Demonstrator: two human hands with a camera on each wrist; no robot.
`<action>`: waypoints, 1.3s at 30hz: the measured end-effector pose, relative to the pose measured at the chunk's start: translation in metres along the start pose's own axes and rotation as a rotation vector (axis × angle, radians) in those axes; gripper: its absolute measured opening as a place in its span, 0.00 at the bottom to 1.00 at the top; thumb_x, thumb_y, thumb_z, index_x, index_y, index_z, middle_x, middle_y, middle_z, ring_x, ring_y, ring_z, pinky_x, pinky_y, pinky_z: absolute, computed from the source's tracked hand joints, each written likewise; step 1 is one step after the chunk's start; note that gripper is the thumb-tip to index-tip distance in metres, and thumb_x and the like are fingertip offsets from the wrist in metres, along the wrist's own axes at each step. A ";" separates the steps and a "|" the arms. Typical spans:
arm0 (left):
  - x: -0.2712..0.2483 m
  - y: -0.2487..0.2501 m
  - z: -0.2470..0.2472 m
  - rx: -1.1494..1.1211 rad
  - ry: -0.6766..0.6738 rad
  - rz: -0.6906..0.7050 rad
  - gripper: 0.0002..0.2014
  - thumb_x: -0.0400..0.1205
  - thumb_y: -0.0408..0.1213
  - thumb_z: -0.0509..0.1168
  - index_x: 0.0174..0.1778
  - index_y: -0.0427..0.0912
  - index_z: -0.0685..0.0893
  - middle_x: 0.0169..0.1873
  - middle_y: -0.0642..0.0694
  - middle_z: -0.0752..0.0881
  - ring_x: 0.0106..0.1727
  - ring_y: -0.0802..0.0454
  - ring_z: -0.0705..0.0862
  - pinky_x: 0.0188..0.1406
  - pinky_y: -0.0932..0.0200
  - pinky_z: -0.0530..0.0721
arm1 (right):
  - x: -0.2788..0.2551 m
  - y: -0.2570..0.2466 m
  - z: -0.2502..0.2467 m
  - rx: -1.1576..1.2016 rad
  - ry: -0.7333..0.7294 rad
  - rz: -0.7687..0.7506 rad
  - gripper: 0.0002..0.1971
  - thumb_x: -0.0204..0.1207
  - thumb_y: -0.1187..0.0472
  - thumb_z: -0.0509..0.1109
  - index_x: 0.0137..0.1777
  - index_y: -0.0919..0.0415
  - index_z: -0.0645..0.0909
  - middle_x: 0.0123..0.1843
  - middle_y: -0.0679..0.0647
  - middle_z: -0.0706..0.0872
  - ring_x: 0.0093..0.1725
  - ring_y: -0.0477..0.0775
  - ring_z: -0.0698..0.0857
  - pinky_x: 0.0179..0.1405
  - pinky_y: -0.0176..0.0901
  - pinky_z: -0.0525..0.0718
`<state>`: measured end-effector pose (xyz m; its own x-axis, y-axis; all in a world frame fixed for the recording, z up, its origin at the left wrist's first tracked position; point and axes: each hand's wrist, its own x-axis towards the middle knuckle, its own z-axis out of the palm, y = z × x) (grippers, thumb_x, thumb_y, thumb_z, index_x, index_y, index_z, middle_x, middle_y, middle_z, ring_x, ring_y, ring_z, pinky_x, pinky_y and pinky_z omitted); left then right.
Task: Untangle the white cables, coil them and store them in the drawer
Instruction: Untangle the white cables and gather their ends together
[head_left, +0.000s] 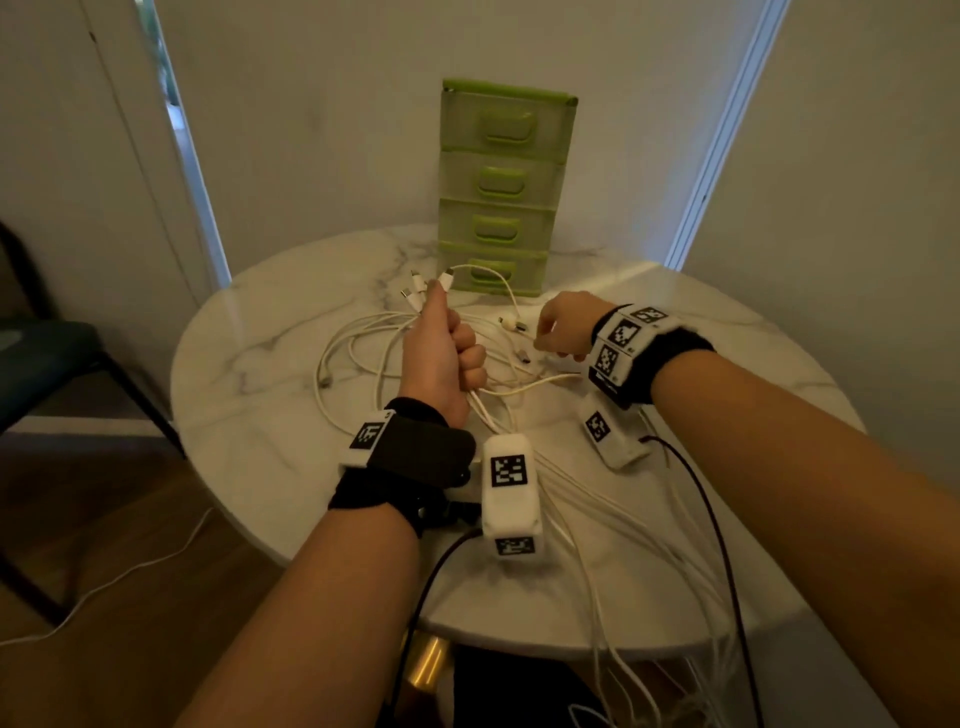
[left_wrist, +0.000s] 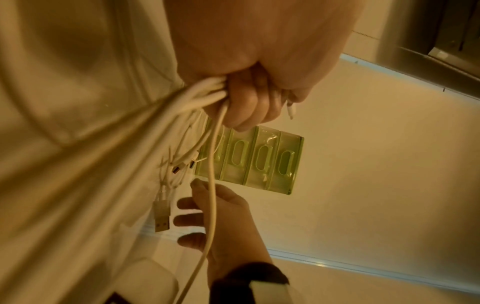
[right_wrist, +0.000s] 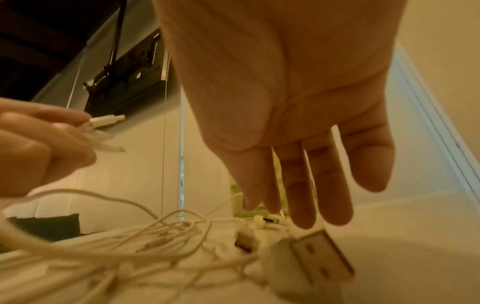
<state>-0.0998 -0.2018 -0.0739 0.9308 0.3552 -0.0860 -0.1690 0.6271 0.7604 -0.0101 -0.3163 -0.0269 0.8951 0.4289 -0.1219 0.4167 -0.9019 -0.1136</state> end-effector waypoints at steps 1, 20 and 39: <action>0.001 0.000 0.000 0.003 -0.003 -0.011 0.23 0.86 0.54 0.52 0.26 0.50 0.58 0.14 0.56 0.58 0.13 0.61 0.54 0.09 0.71 0.53 | 0.003 -0.001 0.003 -0.029 -0.052 -0.009 0.19 0.75 0.51 0.70 0.58 0.65 0.84 0.56 0.61 0.88 0.45 0.57 0.81 0.54 0.46 0.82; -0.013 0.001 0.004 0.016 -0.080 0.061 0.24 0.85 0.56 0.51 0.26 0.51 0.59 0.15 0.57 0.59 0.14 0.61 0.55 0.11 0.71 0.53 | -0.060 0.019 -0.015 0.332 -0.143 0.149 0.13 0.74 0.64 0.70 0.53 0.73 0.85 0.42 0.63 0.87 0.40 0.57 0.85 0.55 0.52 0.86; -0.026 -0.020 0.031 0.056 -0.157 0.178 0.22 0.86 0.57 0.44 0.30 0.48 0.60 0.16 0.58 0.61 0.15 0.62 0.56 0.12 0.70 0.55 | -0.090 0.006 -0.033 1.027 0.274 0.262 0.16 0.82 0.58 0.60 0.67 0.61 0.74 0.42 0.52 0.84 0.39 0.49 0.82 0.52 0.51 0.73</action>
<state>-0.1104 -0.2448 -0.0672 0.9275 0.3422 0.1502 -0.3209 0.5231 0.7895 -0.0833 -0.3620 0.0162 0.9946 0.0890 -0.0533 -0.0091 -0.4368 -0.8995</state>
